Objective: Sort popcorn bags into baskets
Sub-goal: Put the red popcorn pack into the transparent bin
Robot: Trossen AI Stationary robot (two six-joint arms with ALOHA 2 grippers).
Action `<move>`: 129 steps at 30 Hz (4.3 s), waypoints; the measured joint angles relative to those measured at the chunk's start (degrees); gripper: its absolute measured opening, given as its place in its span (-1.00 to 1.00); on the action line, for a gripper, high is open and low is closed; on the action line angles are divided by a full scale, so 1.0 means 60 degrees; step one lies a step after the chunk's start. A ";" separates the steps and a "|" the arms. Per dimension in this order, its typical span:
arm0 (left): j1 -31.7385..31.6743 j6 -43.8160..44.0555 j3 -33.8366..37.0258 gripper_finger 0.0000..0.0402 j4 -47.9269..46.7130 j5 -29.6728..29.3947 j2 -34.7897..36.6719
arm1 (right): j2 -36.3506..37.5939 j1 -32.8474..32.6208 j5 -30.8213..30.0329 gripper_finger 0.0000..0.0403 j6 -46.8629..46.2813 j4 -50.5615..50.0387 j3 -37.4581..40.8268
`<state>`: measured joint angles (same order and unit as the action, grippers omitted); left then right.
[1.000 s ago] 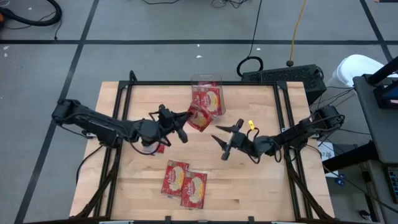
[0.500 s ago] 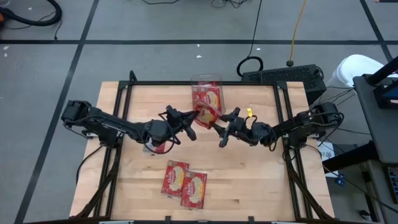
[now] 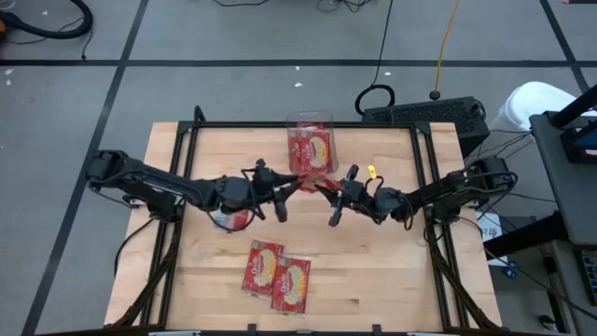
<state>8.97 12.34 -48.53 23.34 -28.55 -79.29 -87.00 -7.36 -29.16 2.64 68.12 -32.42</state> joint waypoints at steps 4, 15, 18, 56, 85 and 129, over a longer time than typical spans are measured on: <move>-0.0160 -0.0136 0.0000 -0.22 -0.1442 0.0878 0.1051 | 0.0537 0.0102 0.0540 -0.93 -0.0316 -0.0924 -0.0015; -0.1552 -0.0681 0.0004 0.17 -0.1836 0.4233 0.1234 | 0.1315 0.1199 0.4240 -0.93 -0.2855 -0.3344 -0.0015; -0.1845 -0.0699 0.0004 0.22 -0.1578 0.4870 0.0703 | 0.1312 0.1466 0.4985 -0.93 -0.3198 -0.3812 -0.0015; -0.4687 0.0843 0.0007 -0.90 0.0802 0.5467 -0.0385 | 0.4082 0.2774 0.1344 -0.17 -0.1672 -0.8044 -0.0011; -0.5665 0.3432 0.0011 -0.68 0.2877 0.5808 -0.3478 | 0.4161 -0.0116 -0.0187 -0.15 -0.3149 -0.4462 0.2430; -0.1020 0.1979 0.1402 -0.24 -0.4705 0.1016 0.1542 | 0.3476 -0.2055 -0.0183 -0.15 -0.4892 -0.4920 0.2170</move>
<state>2.85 24.21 -40.12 -4.89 -22.45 -70.04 -66.15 -19.69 -30.26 -26.70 38.60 -19.41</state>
